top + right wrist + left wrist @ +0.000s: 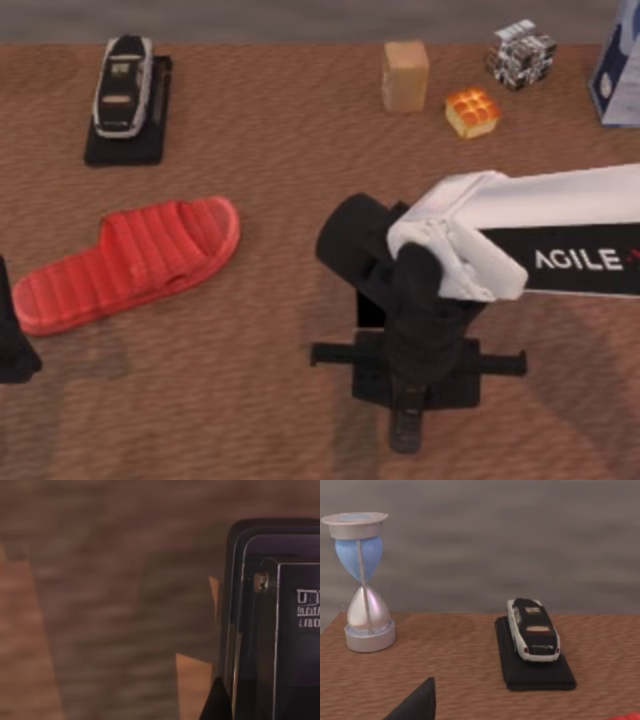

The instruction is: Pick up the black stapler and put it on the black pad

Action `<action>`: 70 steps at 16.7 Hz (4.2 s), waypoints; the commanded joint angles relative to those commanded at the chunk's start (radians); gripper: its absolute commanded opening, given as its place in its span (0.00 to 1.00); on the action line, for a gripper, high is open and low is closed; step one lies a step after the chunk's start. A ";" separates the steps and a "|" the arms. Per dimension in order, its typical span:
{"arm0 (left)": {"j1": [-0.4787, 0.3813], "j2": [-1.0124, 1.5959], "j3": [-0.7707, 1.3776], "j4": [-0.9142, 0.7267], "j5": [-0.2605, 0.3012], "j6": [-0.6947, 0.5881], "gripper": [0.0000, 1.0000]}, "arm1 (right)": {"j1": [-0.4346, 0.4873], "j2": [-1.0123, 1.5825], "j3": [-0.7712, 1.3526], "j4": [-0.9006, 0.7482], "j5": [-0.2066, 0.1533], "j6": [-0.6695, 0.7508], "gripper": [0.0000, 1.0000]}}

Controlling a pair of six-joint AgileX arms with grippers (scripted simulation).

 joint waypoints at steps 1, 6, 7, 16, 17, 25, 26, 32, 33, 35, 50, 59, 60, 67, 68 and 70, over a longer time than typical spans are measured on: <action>0.000 0.000 0.000 0.000 0.000 0.000 1.00 | 0.001 -0.011 0.023 -0.035 0.000 0.001 0.00; 0.000 0.000 0.000 0.000 0.000 0.000 1.00 | 0.004 -0.094 0.157 -0.274 0.000 -0.003 0.00; 0.000 0.000 0.000 0.000 0.000 0.000 1.00 | 0.004 -0.110 0.178 -0.304 -0.001 -0.005 0.00; 0.000 0.000 0.000 0.000 0.000 0.000 1.00 | -0.005 -0.109 0.217 -0.335 -0.003 -0.068 0.00; 0.000 0.000 0.000 0.000 0.000 0.000 1.00 | -0.009 -0.099 0.231 -0.339 -0.004 -0.110 0.00; 0.000 0.000 0.000 0.000 0.000 0.000 1.00 | -0.088 0.007 0.372 -0.382 -0.021 -0.748 0.00; 0.000 0.000 0.000 0.000 0.000 0.000 1.00 | -0.102 0.021 0.389 -0.387 -0.023 -0.856 0.00; 0.000 0.000 0.000 0.000 0.000 0.000 1.00 | -0.186 0.090 0.488 -0.410 -0.038 -1.511 0.00; 0.000 0.000 0.000 0.000 0.000 0.000 1.00 | -0.199 0.095 0.501 -0.410 -0.040 -1.599 0.00; 0.000 0.000 0.000 0.000 0.000 0.000 1.00 | -0.225 0.099 0.523 -0.406 -0.045 -1.743 0.00; 0.000 0.000 0.000 0.000 0.000 0.000 1.00 | -0.253 0.131 0.472 -0.279 -0.049 -1.910 0.00; 0.000 0.000 0.000 0.000 0.000 0.000 1.00 | -0.243 0.212 0.332 -0.055 -0.049 -1.901 0.00; 0.000 0.000 0.000 0.000 0.000 0.000 1.00 | -0.243 0.212 0.332 -0.055 -0.049 -1.901 0.00; 0.000 0.000 0.000 0.000 0.000 0.000 1.00 | -0.243 0.212 0.332 -0.055 -0.049 -1.901 0.53; 0.000 0.000 0.000 0.000 0.000 0.000 1.00 | -0.243 0.212 0.332 -0.055 -0.049 -1.901 0.60; 0.000 0.000 0.000 0.000 0.000 0.000 1.00 | -0.243 0.212 0.332 -0.055 -0.049 -1.901 0.75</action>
